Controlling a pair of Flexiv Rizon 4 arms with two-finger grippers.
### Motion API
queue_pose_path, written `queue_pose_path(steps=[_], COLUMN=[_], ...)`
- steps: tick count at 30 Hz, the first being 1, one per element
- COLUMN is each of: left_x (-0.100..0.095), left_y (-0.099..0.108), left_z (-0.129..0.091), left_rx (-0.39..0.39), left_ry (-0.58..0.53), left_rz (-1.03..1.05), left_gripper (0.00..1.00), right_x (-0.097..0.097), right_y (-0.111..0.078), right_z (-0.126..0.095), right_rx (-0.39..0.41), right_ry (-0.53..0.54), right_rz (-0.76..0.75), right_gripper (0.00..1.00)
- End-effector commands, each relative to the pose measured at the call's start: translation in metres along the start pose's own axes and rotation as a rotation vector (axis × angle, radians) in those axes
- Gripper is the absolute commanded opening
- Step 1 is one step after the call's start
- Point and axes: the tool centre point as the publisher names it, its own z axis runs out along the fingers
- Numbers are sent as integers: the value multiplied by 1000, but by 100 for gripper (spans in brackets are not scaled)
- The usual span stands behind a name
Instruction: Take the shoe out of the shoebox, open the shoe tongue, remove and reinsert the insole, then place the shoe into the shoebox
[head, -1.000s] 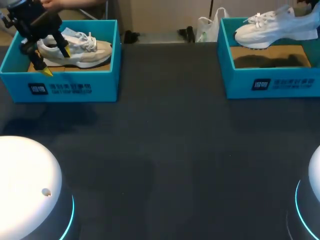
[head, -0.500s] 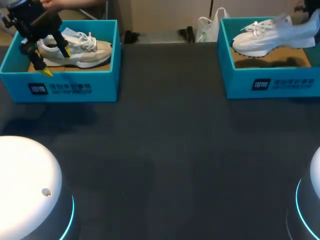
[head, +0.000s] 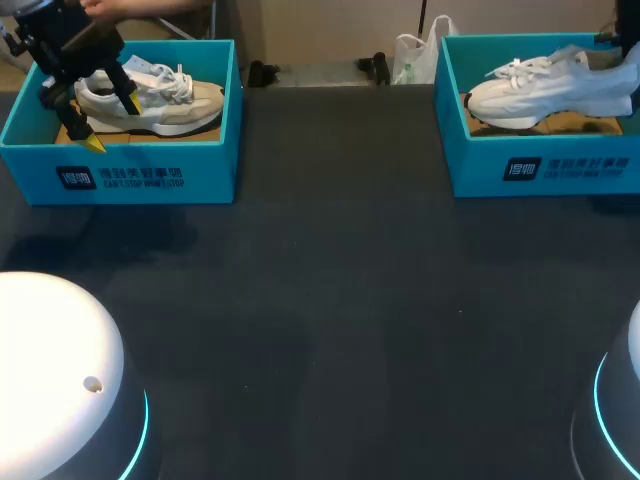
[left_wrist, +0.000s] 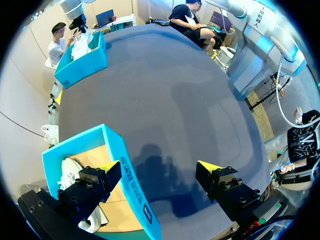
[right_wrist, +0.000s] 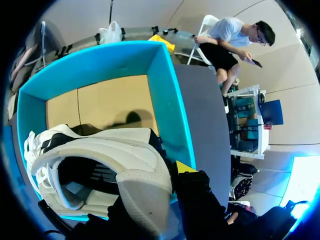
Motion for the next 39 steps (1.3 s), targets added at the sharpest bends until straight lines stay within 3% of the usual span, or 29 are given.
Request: queue_pose_path(steps=[1,14,23,39], left_x=[1,1,1,1], left_y=[0,0,0,0], left_z=[0,0,0,0], left_rx=[-3,-3,-3,-3], left_ry=[-1,-1,-1,-1], left_rz=[1,1,1,1], left_gripper=[100,100,100,100], right_x=[-3,-5,-11,-10], right_y=[-9,-8,-6,-26], right_z=[3,4,35,53], right_rx=[-21,-12,-16,-32], right_ry=[5,17,124,103], right_rz=[3,14,22,-7], right_gripper=[0,0,0,0])
